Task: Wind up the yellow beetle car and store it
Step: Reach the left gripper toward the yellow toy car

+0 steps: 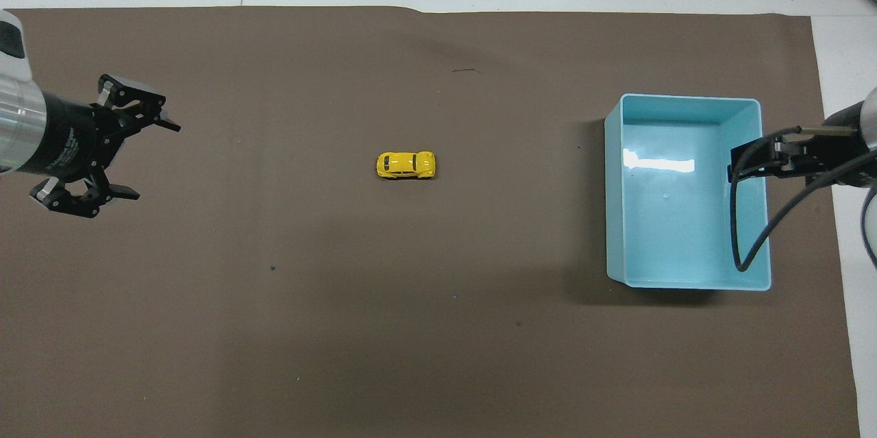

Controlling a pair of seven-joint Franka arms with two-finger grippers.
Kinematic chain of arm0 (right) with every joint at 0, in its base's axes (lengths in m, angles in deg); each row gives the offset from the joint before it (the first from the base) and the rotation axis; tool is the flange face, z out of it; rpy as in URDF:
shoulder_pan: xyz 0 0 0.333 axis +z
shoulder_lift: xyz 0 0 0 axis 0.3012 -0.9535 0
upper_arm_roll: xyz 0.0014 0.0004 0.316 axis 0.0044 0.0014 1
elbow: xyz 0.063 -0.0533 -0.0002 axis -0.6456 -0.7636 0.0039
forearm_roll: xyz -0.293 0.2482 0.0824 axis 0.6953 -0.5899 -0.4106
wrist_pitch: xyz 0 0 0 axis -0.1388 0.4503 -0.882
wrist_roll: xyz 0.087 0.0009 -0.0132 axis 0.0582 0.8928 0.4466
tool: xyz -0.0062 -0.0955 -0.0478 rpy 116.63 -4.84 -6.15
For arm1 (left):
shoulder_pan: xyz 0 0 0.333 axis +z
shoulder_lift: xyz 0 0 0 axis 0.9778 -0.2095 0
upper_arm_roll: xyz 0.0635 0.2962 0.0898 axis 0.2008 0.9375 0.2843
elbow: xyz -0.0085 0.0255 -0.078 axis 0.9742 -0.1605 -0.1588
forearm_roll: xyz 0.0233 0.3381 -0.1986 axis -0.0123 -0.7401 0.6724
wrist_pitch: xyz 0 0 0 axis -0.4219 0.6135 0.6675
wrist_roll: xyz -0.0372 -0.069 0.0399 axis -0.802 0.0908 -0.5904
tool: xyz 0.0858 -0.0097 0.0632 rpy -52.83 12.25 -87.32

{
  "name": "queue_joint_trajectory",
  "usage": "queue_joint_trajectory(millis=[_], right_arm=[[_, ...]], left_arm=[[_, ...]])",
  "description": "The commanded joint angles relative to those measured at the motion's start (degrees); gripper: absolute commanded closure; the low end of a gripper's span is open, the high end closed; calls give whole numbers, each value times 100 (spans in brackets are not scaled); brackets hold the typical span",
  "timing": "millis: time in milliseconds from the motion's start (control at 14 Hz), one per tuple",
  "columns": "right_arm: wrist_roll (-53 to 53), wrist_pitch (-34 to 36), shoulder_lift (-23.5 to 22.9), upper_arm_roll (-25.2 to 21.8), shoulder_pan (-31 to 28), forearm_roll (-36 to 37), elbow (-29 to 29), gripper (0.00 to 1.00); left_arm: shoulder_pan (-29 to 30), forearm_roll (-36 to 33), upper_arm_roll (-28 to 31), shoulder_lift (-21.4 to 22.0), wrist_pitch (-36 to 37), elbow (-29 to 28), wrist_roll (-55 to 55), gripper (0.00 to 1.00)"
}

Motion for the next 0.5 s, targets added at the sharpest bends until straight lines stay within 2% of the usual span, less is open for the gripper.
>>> queue_joint_trajectory(millis=[0,214,427], right_arm=[[143,53,19,27,-86,-59,20,0],[143,53,19,19,-86,-59,20,0],[143,53,19,27,-86,-59,20,0]], left_arm=[[-197,102,30,-30,-400,-100,1343,0],[-716,111,30,-241,-945,-100,2908,0],[-875,111,39,-487,-1472,-82,3579,0]])
